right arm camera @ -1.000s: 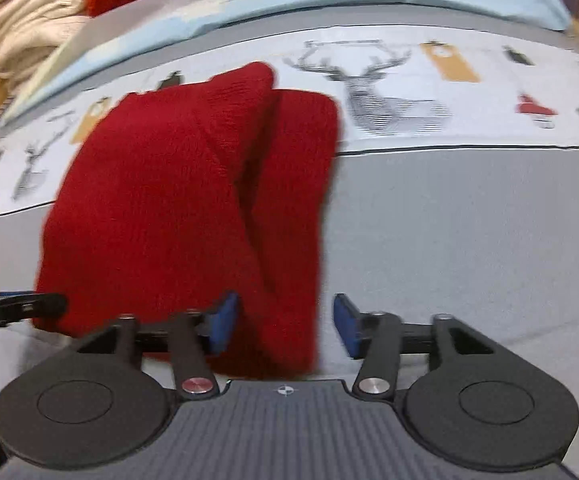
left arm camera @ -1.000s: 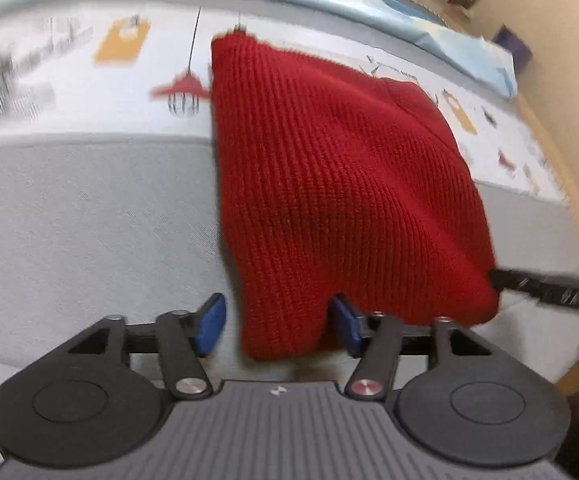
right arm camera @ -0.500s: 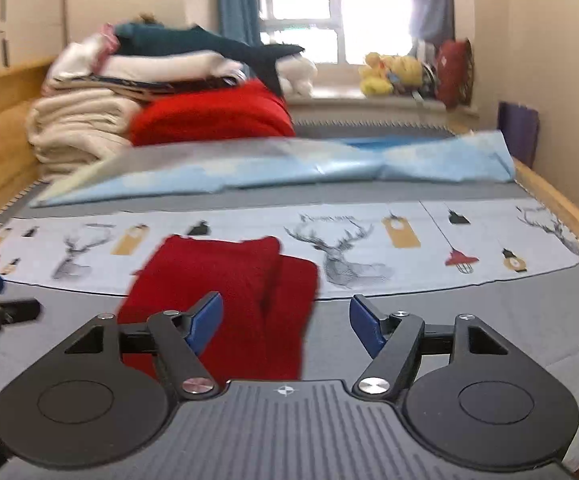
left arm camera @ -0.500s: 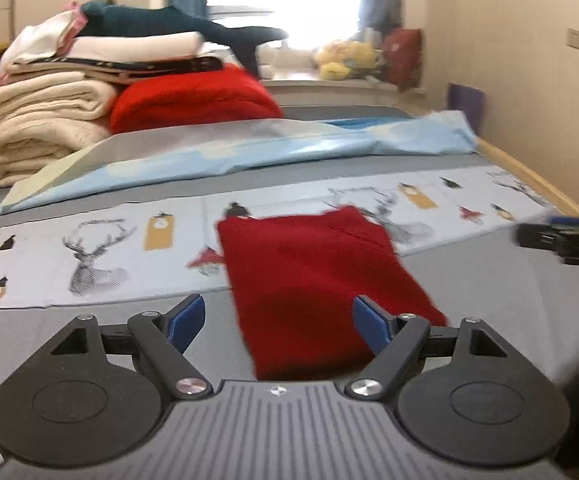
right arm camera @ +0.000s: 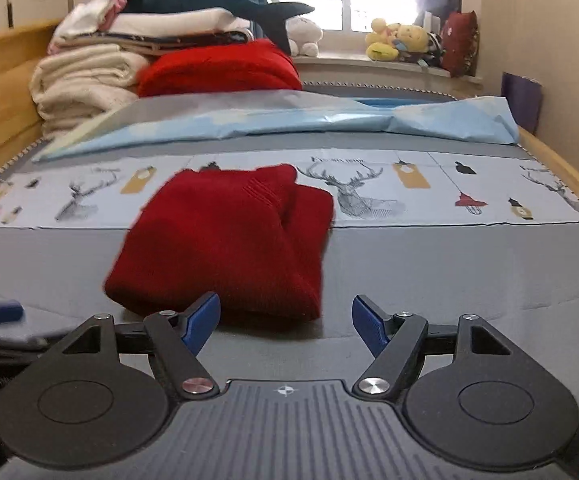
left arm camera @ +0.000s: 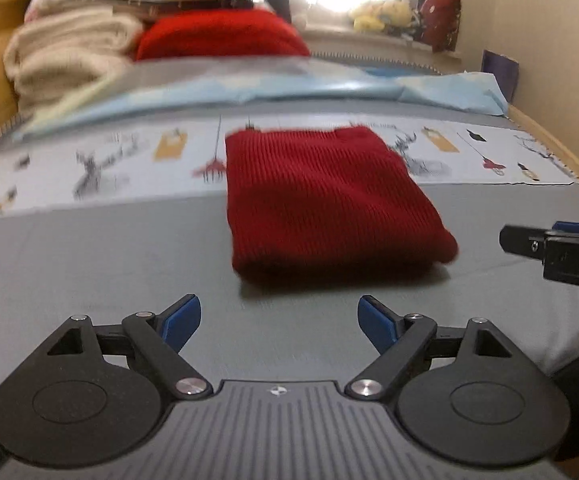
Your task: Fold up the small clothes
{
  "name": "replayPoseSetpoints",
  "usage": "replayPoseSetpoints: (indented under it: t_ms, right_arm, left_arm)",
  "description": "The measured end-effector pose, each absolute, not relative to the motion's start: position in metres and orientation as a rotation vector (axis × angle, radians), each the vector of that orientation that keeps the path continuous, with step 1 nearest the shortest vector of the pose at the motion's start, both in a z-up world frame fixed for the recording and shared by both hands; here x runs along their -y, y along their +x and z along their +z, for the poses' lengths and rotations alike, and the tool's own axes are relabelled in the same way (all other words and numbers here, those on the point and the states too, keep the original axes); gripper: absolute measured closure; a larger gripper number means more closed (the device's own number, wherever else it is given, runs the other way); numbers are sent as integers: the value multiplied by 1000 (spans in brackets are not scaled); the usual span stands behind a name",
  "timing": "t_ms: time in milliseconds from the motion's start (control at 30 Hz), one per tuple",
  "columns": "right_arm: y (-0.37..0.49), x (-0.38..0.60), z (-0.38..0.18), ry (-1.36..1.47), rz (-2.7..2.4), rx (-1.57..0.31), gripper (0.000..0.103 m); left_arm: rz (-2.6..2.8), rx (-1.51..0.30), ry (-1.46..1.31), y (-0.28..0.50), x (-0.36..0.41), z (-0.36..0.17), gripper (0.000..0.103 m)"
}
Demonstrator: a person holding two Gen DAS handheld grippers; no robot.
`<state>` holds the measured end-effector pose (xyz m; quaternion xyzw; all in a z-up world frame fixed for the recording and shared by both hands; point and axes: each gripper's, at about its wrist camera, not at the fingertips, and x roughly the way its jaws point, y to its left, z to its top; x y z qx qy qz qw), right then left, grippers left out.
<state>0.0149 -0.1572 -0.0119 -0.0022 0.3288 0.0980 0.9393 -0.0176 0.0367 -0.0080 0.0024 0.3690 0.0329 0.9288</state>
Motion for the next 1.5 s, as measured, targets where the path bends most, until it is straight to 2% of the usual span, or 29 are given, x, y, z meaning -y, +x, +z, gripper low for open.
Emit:
replayPoseSetpoints:
  t_ms: [200,300,1500]
  right_arm:
    - [25,152,-21,-7,181,-686,28]
    - [25,151,-22,-3,182,-694,28]
    - [28,131,-24,-51,205,-680,28]
  left_arm:
    - [103,-741,-79,-5,-46,-4,12]
    - [113,-721,-81,-7,-45,1,8]
    - [79,-711,-83,-6,-55,-4,8]
